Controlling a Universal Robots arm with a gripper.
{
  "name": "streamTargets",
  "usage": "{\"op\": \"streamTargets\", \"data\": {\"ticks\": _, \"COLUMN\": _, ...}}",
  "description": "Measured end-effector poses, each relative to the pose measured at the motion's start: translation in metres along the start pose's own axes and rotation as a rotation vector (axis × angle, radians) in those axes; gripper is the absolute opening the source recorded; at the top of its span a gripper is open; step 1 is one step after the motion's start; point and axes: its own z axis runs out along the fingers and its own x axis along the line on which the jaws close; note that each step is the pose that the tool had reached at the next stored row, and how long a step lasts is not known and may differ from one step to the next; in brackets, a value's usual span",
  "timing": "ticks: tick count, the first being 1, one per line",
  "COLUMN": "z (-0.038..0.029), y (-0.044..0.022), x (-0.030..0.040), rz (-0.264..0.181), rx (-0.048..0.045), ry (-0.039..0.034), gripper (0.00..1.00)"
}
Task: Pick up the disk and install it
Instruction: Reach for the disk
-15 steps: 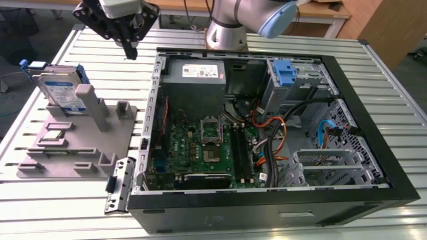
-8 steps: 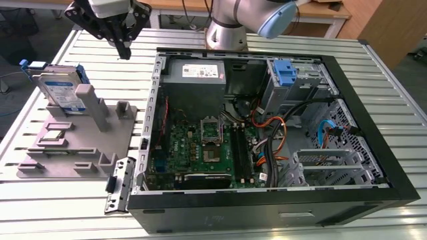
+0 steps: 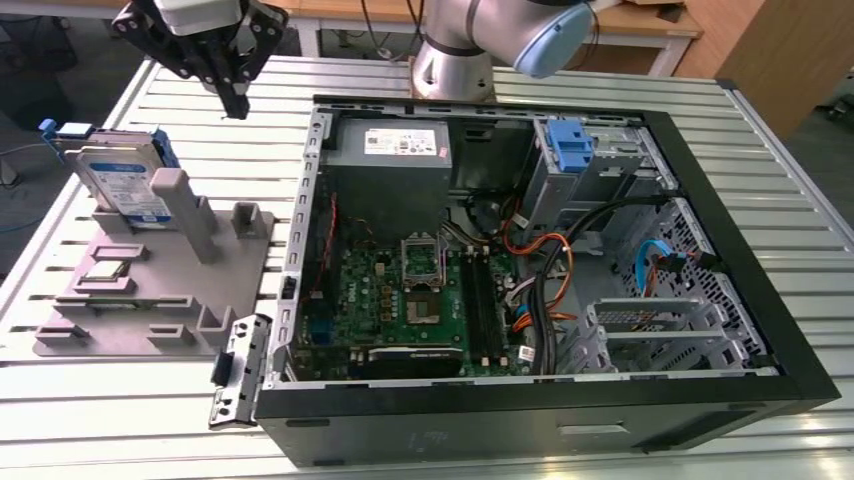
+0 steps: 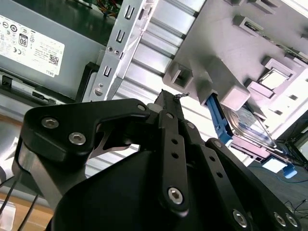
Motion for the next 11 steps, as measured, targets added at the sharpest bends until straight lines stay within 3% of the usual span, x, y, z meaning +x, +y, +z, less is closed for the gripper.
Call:
{"op": "streamTargets", "data": {"ticks": 7, "z": -0.0003, "y": -0.0009, "x": 0.0116, "rz": 0.000, "rx": -0.0001, "ry": -0.0008, "gripper": 0.10}}
{"op": "streamTargets", "data": {"ticks": 11, "z": -0.0003, "y": -0.0009, "x": 0.0127, "rz": 0.000, "rx": -0.0001, "ry": -0.0008, "gripper": 0.10}}
